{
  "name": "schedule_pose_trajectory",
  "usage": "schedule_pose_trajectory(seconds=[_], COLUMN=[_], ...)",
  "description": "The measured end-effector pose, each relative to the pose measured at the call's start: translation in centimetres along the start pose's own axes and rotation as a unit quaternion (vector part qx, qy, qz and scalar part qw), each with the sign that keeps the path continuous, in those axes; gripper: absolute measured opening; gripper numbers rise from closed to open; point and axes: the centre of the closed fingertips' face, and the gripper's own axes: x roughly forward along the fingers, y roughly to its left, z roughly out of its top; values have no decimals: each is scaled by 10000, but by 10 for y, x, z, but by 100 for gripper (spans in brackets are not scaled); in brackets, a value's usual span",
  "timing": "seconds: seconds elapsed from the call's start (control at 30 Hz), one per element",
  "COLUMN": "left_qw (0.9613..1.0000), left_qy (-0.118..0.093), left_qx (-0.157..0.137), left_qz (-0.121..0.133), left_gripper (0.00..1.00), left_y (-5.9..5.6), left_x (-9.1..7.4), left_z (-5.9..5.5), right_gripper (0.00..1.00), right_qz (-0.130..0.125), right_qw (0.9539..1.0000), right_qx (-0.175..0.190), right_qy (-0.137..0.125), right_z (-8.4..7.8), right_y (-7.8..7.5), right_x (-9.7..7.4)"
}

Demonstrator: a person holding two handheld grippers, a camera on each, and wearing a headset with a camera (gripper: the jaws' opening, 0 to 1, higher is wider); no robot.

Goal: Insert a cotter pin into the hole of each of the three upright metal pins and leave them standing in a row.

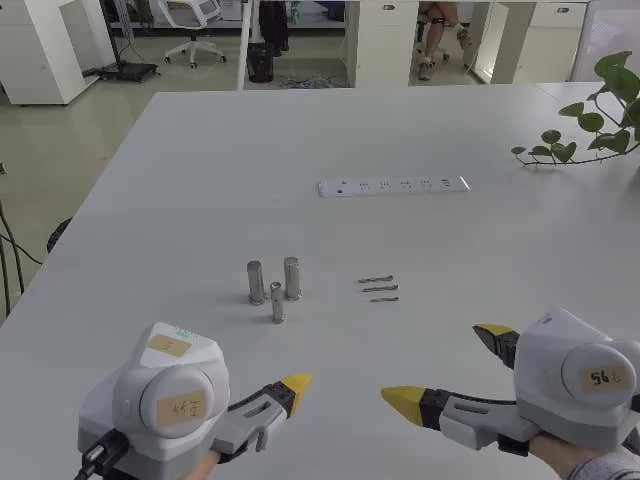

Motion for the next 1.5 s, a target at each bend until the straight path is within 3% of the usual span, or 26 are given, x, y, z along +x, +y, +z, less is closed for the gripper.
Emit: schedule_pose_trajectory(seconds=[1.5], left_qw=[10000], left_qy=[-8], left_qx=[21], left_qz=[-5], left_gripper=[84], left_y=[0], left_x=[-1], left_z=[1], right_gripper=[81], right_qz=[88], right_qw=[9999], right_qx=[-5], right_qy=[-55], right_z=[4], right_y=[3], right_x=[-1])
